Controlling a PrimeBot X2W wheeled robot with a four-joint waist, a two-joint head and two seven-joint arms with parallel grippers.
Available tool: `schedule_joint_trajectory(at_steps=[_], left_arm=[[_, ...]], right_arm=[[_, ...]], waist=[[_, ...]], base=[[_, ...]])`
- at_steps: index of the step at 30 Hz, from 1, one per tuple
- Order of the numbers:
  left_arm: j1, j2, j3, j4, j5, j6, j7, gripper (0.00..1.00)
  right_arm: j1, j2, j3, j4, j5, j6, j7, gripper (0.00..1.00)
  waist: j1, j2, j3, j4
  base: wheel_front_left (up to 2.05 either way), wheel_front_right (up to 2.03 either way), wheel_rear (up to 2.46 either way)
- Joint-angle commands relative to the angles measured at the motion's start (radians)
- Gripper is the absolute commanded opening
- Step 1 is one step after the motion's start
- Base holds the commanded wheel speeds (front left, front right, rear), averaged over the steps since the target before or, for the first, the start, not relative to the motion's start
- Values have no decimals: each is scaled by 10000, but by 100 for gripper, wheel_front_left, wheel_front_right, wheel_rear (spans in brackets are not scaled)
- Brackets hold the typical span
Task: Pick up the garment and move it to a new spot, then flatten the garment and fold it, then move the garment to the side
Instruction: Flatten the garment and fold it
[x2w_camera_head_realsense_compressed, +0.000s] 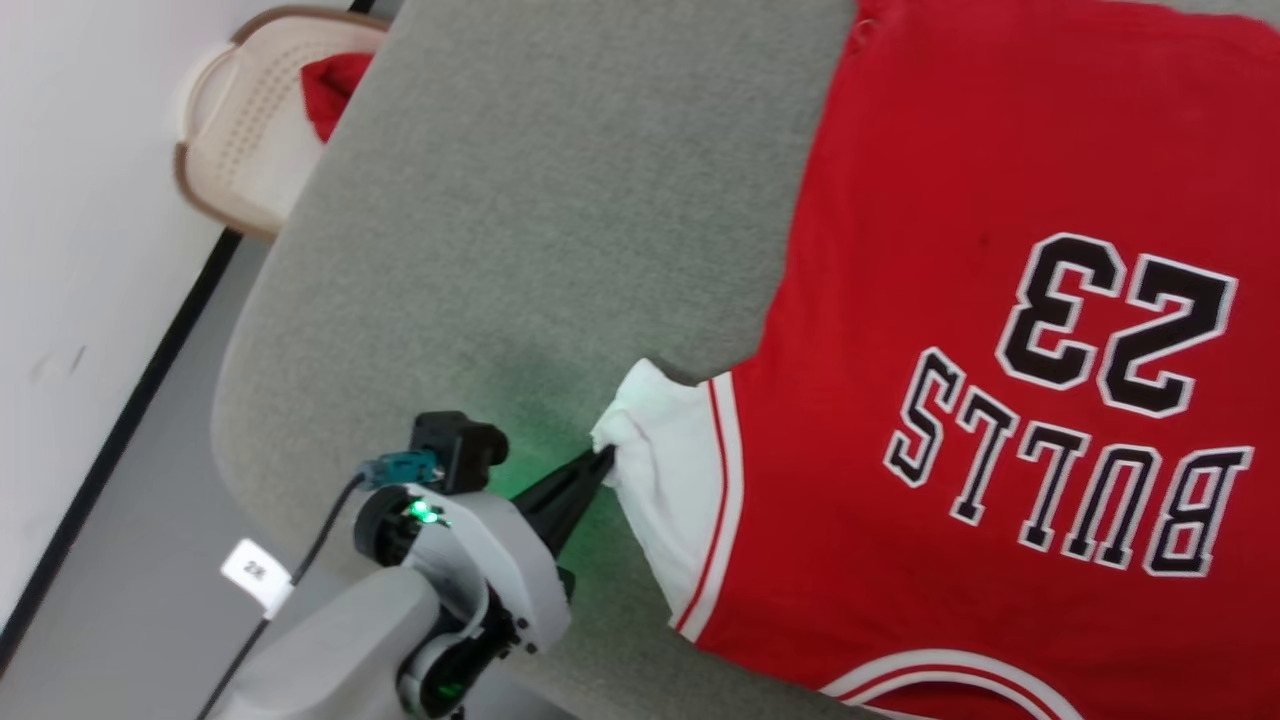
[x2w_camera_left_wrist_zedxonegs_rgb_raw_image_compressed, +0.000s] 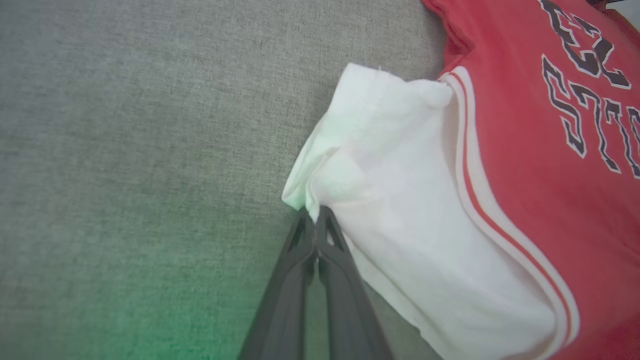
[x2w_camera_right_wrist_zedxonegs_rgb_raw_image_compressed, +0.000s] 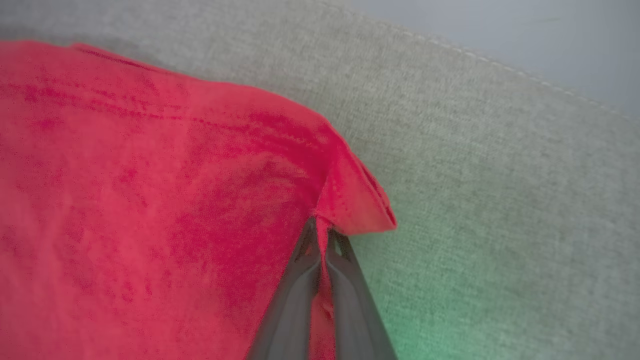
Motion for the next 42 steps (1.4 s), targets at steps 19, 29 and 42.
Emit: schedule_joint_trajectory(at_steps=[19,29,42], left_arm=[[841,1418,446,-399,-322,672,-52,0],[1425,2084,554,-1191,-490,1161,24,0],[1889,2404,616,-1672,-687,1473,-8,0]], right_arm=[[5420,-1694,2365,-5668,4061,18,326,0],[8577,-1680,1199,-7595,4289,18,-119,0],[11209,-512,-140,-8603,3597,18,-213,0]], waist=[[0,0,-1560,-2464],[0,0,-2054,-3159],[0,0,-2397,-3513]], base=[[0,0,0],[0,0,0],[0,0,0]])
